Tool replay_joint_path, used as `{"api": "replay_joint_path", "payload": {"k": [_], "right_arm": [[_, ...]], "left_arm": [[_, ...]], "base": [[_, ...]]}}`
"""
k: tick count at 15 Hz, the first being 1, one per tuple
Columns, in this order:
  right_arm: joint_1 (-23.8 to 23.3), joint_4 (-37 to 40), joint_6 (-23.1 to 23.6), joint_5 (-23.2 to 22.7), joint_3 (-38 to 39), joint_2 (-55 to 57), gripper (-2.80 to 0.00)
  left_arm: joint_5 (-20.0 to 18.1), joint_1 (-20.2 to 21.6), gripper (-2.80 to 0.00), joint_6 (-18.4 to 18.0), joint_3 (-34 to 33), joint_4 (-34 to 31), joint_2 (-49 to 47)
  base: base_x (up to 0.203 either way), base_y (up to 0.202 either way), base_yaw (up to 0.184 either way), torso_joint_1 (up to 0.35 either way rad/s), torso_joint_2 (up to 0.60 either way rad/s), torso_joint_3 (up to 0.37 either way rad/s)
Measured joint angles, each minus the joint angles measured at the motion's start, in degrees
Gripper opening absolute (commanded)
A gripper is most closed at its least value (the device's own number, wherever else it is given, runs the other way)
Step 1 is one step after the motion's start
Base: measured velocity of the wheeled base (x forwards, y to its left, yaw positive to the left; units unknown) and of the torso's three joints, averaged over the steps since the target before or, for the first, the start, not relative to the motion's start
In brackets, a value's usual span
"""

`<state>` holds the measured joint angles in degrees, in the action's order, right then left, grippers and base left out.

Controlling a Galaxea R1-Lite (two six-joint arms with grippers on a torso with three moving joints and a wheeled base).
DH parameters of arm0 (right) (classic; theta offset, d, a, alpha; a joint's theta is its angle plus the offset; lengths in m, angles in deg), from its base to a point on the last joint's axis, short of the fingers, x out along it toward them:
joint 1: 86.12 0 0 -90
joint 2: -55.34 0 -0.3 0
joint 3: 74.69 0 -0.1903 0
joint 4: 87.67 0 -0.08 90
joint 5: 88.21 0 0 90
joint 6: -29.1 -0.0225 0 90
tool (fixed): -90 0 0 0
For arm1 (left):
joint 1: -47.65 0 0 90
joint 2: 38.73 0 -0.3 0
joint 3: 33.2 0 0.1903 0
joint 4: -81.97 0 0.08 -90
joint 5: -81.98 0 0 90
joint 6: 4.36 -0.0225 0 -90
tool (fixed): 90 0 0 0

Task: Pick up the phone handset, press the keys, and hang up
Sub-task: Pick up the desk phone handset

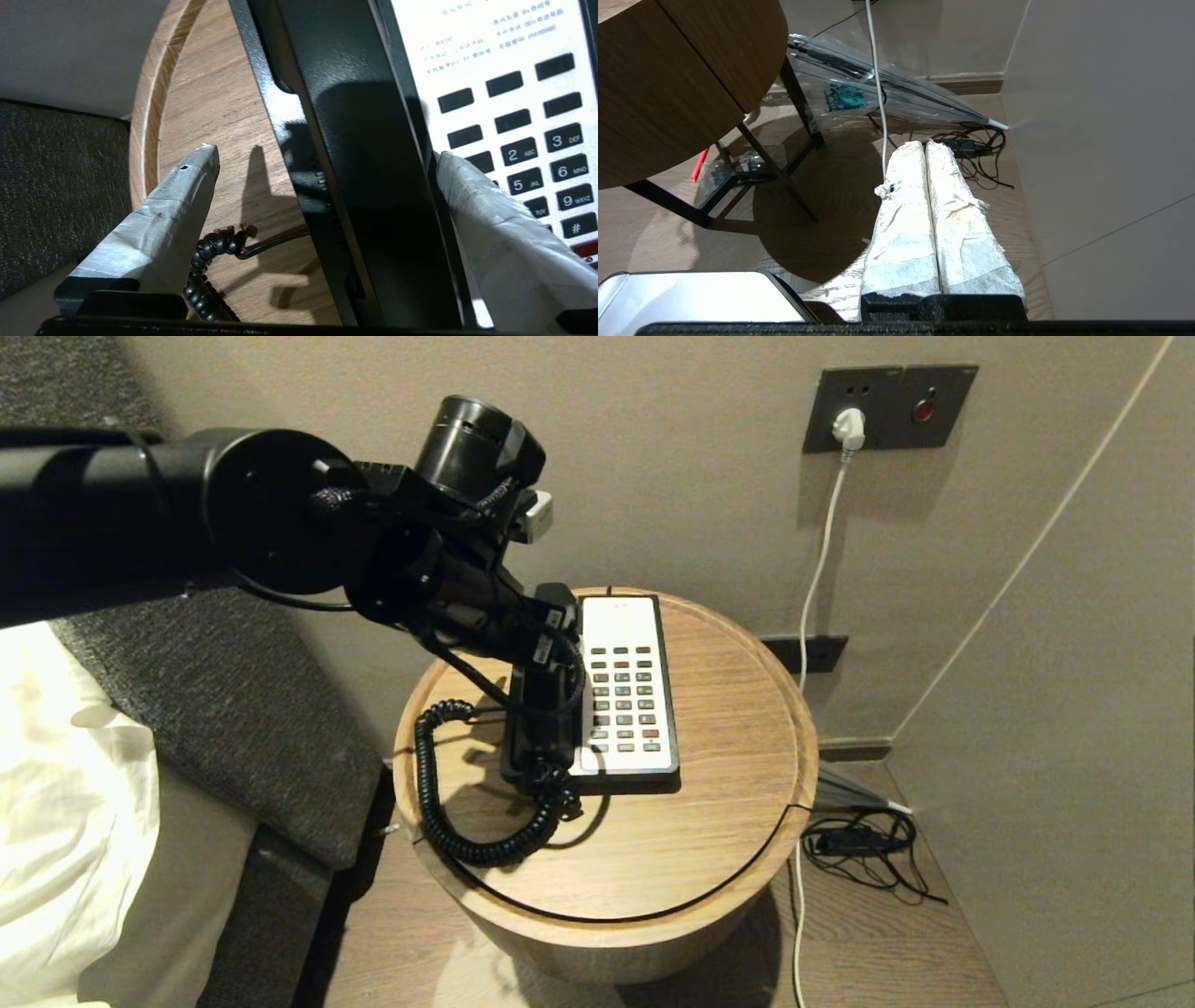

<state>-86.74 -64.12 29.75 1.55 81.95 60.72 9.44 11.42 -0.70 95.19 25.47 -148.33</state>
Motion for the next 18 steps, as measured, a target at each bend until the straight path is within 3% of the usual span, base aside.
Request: {"api": "replay_joint_path", "payload": {"k": [9,14,18], "right_arm": [[0.0,-0.01,0.02,0.02,0.0,0.0,-2.8],[0.0,0.0,0.04,0.01,0.0,0.0,-2.8],[0.0,0.0,0.0,0.02,0.0,0.0,-2.8]], "left_arm": [[2.13,-1.03,0.0,1.55,0.22,-3.17,-0.43],[2.92,-2.21,0.0,8.92,1.56,-4.3,-0.7],[4.91,-3.08,0.0,10.2,2.19,-4.96,-0.96]], "base": [[0.0,0.0,0.0,0.0,0.0,0.0],[0.0,0.0,0.0,0.0,0.0,0.0],[0.0,0.0,0.0,0.0,0.0,0.0]]}}
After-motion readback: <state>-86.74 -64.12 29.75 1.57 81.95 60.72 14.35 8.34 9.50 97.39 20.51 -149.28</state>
